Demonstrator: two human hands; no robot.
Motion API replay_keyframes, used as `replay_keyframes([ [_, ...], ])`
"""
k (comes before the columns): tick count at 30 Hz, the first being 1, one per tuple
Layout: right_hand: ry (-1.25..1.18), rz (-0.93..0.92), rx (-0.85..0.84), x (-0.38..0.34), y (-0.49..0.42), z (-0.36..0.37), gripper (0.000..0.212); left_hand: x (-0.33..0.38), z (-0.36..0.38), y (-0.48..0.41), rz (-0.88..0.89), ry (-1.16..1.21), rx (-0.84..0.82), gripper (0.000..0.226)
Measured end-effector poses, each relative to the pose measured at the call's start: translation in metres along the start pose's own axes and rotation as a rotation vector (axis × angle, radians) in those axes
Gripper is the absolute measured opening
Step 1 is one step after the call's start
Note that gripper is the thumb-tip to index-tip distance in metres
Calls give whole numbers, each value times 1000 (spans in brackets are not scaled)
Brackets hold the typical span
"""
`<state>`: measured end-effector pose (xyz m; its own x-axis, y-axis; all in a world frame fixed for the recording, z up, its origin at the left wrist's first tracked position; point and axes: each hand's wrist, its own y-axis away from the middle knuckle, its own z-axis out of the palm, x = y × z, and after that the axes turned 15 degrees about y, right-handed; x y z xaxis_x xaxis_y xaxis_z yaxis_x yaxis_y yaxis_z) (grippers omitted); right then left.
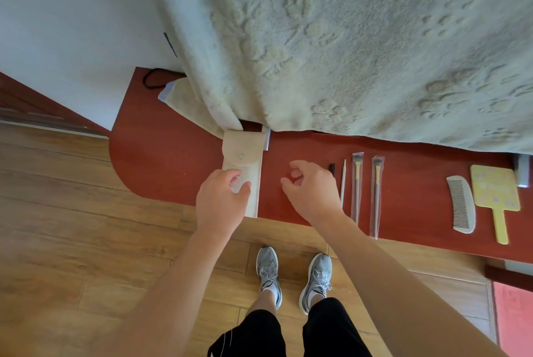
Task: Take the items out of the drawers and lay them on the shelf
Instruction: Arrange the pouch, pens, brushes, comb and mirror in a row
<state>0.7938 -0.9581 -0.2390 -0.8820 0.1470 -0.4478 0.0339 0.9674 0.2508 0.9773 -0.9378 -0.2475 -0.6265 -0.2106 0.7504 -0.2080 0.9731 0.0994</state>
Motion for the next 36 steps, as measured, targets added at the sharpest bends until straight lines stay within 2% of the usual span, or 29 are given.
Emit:
replay_keyframes([
  [3,-1,20,-12,-5,5,5,43,-11,-10,-9,-46,-19,4,31],
  [8,56,35,-30,-6,13,10,44,-22,-12,-25,-232,9,-38,41],
  [10,120,27,-41,-3,16,11,47,-24,-12,-30,-272,72,-62,33],
  [13,263,6,-75,4,25,12,53,-24,-14,-35,-302,120,-94,7],
  [17,315,1,-78,14,51,17,50,-24,-17,-41,-319,155,-155,2],
  [19,298,43,-45,24,64,17,51,-26,-16,-43,-335,169,-160,12],
  [21,300,118,24,38,71,12,58,-26,-15,-43,-351,176,-157,20],
  [23,351,199,48,52,74,4,75,-25,-14,-44,-365,181,-151,23],
  [26,465,257,-66,67,70,-3,108,-24,-12,-44,-375,177,-143,23],
  [28,506,268,-128,74,66,-3,120,-23,-12,-43,-383,183,-136,23],
  [31,523,289,-166,81,63,-3,126,-21,-11,-43,-386,186,-123,23],
  [36,544,292,-182,85,59,-5,119,-20,-10,-41,-387,187,-105,25],
])
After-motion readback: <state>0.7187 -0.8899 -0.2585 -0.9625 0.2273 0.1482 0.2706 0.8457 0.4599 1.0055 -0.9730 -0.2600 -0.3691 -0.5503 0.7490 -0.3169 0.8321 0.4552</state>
